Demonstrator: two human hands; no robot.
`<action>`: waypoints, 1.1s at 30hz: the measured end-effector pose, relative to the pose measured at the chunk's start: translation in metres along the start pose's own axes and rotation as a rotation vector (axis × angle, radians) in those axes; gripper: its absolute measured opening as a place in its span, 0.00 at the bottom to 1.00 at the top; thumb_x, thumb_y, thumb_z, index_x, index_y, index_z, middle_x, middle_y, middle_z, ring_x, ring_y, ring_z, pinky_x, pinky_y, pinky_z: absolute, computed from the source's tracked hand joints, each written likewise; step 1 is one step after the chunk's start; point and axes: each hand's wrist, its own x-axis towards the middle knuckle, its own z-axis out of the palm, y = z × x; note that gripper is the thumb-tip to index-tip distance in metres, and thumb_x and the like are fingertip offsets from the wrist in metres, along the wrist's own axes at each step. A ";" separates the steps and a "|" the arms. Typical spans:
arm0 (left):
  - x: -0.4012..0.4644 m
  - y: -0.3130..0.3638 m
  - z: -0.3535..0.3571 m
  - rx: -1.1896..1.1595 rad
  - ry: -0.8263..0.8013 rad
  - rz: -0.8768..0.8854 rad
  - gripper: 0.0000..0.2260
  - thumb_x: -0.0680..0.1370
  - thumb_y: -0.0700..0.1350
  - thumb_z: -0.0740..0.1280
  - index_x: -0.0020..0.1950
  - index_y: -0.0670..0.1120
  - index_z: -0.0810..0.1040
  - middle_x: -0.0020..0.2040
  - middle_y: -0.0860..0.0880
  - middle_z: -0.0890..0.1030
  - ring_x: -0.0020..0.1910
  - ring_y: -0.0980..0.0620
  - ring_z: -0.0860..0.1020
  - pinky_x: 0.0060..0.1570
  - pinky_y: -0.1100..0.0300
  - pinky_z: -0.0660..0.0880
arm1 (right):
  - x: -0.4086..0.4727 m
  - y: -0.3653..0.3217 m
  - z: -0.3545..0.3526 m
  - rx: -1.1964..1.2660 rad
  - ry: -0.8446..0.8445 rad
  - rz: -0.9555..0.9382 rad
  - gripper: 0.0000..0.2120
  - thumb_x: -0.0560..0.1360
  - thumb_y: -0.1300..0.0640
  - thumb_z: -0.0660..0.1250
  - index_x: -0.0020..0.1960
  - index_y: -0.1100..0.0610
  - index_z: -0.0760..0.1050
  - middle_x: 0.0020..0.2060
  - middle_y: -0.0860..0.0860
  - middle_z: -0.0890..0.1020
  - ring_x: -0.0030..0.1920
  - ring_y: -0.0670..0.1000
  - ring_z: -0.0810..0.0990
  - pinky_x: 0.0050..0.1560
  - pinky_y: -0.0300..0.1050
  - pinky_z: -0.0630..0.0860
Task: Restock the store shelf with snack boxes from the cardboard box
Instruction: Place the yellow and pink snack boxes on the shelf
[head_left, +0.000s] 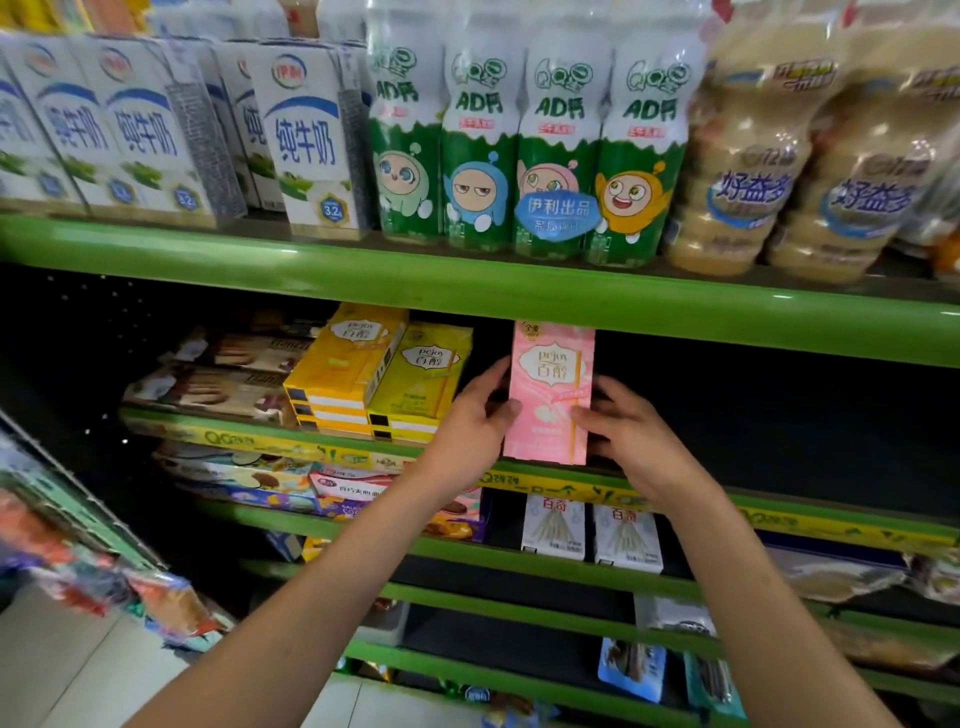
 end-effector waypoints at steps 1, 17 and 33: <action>0.000 0.000 0.002 0.021 -0.007 0.004 0.24 0.83 0.39 0.61 0.78 0.54 0.62 0.73 0.50 0.70 0.71 0.50 0.70 0.67 0.51 0.73 | 0.001 0.002 -0.001 0.031 0.001 0.009 0.19 0.77 0.64 0.68 0.65 0.50 0.74 0.54 0.53 0.84 0.52 0.52 0.85 0.51 0.51 0.81; 0.002 -0.010 0.007 0.056 0.015 -0.006 0.24 0.83 0.42 0.60 0.78 0.56 0.61 0.75 0.50 0.68 0.73 0.49 0.67 0.70 0.46 0.69 | 0.002 0.009 -0.005 0.110 -0.035 0.001 0.17 0.77 0.65 0.68 0.59 0.46 0.75 0.48 0.50 0.86 0.51 0.52 0.86 0.43 0.43 0.82; -0.002 -0.011 0.004 0.026 0.011 0.005 0.23 0.83 0.42 0.60 0.76 0.58 0.62 0.64 0.58 0.75 0.44 0.61 0.77 0.47 0.53 0.77 | -0.005 0.005 -0.006 0.139 -0.058 -0.018 0.19 0.77 0.67 0.67 0.61 0.47 0.75 0.53 0.58 0.83 0.52 0.53 0.85 0.45 0.44 0.82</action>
